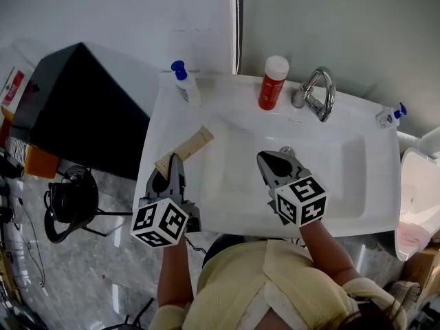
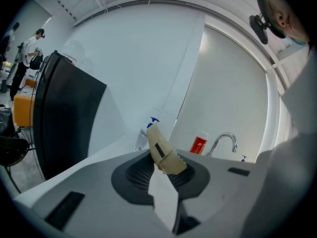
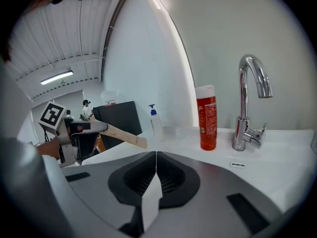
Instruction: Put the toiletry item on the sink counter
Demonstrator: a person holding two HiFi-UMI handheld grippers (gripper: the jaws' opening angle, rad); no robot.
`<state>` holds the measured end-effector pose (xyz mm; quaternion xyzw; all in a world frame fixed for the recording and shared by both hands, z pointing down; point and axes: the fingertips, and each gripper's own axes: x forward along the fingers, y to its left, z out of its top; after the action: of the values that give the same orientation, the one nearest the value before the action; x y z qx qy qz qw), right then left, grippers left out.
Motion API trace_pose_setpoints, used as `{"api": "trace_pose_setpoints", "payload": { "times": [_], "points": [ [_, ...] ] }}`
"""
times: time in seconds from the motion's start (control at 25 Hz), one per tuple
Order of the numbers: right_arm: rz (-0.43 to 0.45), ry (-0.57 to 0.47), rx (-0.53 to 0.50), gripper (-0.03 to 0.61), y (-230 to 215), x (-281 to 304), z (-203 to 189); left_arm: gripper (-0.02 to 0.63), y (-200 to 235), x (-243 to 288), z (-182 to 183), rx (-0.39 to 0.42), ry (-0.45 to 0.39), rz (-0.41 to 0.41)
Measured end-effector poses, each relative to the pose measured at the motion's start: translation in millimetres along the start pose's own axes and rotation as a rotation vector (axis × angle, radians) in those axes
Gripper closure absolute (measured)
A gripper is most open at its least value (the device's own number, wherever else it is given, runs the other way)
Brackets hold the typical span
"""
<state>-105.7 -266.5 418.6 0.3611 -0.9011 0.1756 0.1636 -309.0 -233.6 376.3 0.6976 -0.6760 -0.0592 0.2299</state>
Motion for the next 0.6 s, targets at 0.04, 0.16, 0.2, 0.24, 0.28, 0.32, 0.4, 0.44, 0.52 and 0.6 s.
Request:
{"api": "trace_pose_setpoints", "payload": {
  "times": [0.04, 0.16, 0.2, 0.24, 0.28, 0.32, 0.4, 0.44, 0.52, 0.6],
  "points": [
    [-0.008, 0.001, 0.003, 0.551, -1.0, 1.9, 0.1, 0.528, 3.4, 4.4, 0.2, -0.001, 0.005, -0.003],
    [-0.037, 0.009, 0.012, 0.551, -5.4, 5.1, -1.7, 0.528, 11.8, 18.4, -0.7, -0.009, 0.022, -0.015],
    [-0.046, 0.011, 0.015, 0.551, -6.7, 5.3, -2.2, 0.528, 14.1, 23.2, -0.9, -0.011, 0.027, -0.020],
    [-0.055, 0.014, 0.017, 0.551, -7.7, 5.5, -2.5, 0.528, 16.3, 27.8, -1.0, -0.014, 0.032, -0.024],
    [-0.062, 0.016, 0.017, 0.551, -8.7, 5.6, -2.8, 0.528, 18.4, 32.3, -1.1, -0.016, 0.036, -0.028],
    [-0.071, 0.018, 0.018, 0.551, -10.0, 5.7, -3.2, 0.528, 20.5, 36.5, -1.1, -0.018, 0.039, -0.031],
    [-0.088, 0.023, 0.025, 0.551, -13.8, 5.8, -4.5, 0.528, 24.9, 44.8, -1.0, -0.019, 0.044, -0.034],
    [-0.097, 0.025, 0.031, 0.551, -15.8, 5.8, -5.3, 0.528, 27.2, 49.0, -0.9, -0.019, 0.047, -0.034],
    [-0.111, 0.029, 0.039, 0.551, -18.2, 5.8, -6.9, 0.528, 31.9, 57.1, -0.5, -0.022, 0.054, -0.033],
    [-0.121, 0.034, 0.045, 0.551, -18.9, 6.1, -8.0, 0.528, 36.8, 64.8, -0.4, -0.029, 0.062, -0.031]
  ]
}}
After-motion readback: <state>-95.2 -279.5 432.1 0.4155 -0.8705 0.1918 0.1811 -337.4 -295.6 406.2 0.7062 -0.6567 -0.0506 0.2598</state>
